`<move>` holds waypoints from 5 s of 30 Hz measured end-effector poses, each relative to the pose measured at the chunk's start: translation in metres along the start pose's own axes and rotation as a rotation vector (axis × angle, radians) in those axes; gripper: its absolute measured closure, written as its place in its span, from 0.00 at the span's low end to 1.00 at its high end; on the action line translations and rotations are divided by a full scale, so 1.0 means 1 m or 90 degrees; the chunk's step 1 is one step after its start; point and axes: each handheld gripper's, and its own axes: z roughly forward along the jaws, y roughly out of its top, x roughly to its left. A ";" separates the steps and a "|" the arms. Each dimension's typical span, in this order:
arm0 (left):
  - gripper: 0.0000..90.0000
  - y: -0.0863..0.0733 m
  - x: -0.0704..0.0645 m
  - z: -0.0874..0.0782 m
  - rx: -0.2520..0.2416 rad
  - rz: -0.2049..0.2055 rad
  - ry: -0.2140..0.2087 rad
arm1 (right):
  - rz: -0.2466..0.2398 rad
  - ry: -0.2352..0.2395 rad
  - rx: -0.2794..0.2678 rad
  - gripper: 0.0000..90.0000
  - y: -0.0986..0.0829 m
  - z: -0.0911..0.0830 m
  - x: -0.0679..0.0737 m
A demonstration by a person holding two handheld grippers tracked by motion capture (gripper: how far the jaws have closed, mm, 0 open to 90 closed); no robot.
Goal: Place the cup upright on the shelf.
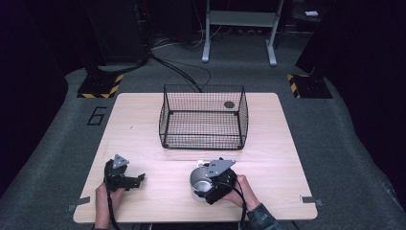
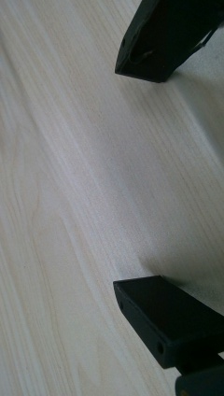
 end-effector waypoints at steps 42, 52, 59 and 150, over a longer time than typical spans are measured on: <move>0.01 0.000 0.000 0.000 0.000 0.000 0.000 | 0.047 -0.046 -0.023 0.06 0.012 -0.017 -0.021; 0.01 0.000 0.000 0.000 0.000 0.000 0.000 | 0.077 -0.070 -0.035 0.06 0.013 -0.027 -0.030; 0.01 0.000 0.000 0.000 0.000 0.000 0.000 | 0.083 -0.080 -0.035 0.06 0.017 -0.033 -0.034; 0.01 0.000 0.000 0.001 -0.006 -0.002 0.001 | 0.186 -0.209 -0.028 0.06 0.100 -0.023 -0.183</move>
